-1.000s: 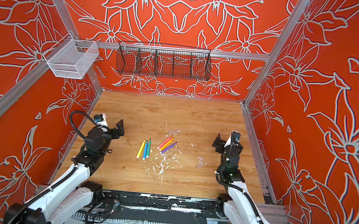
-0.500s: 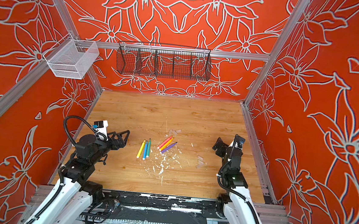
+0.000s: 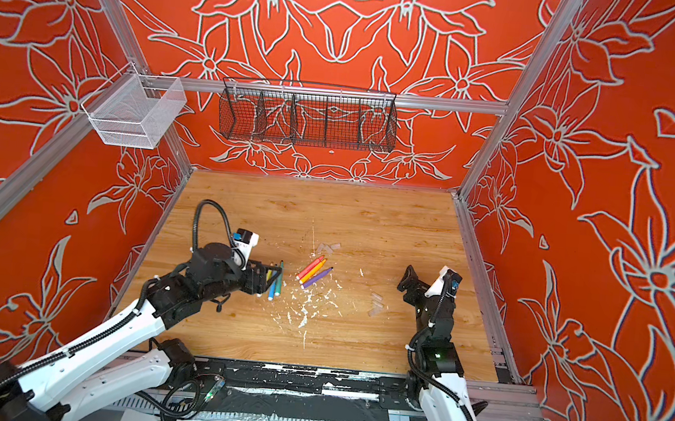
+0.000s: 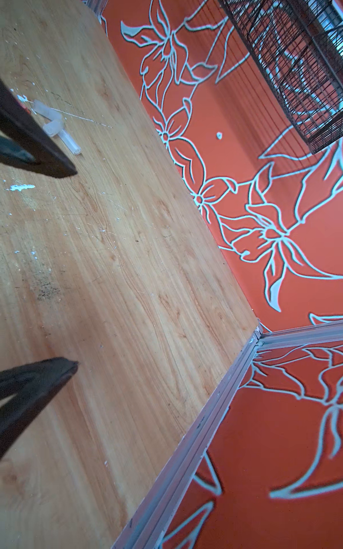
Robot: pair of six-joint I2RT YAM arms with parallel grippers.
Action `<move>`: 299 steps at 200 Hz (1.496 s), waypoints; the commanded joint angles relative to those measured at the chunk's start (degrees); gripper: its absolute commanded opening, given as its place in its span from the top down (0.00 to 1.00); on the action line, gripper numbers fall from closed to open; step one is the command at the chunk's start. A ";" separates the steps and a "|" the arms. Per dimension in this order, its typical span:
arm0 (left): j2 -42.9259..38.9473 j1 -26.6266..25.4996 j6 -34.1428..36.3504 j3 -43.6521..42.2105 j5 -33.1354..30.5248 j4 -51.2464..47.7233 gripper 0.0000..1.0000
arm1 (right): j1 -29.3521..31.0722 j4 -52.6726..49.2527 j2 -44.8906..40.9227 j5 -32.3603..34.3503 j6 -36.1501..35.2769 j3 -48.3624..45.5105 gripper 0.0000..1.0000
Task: Insert the pens into the pen caps
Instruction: 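Reach the left gripper down over the purple marker while the right arm rises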
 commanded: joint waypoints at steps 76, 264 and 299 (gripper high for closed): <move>25.84 -9.90 8.38 8.93 -10.44 0.51 0.35 | -0.10 3.14 12.87 -0.49 0.77 4.79 0.10; 60.79 -14.57 5.41 36.17 -17.71 -17.95 0.62 | -0.11 2.98 9.41 -0.27 0.95 3.17 0.11; 62.32 -14.57 5.22 36.43 -17.64 -18.14 0.63 | -0.10 2.99 9.70 -0.54 0.94 3.33 0.12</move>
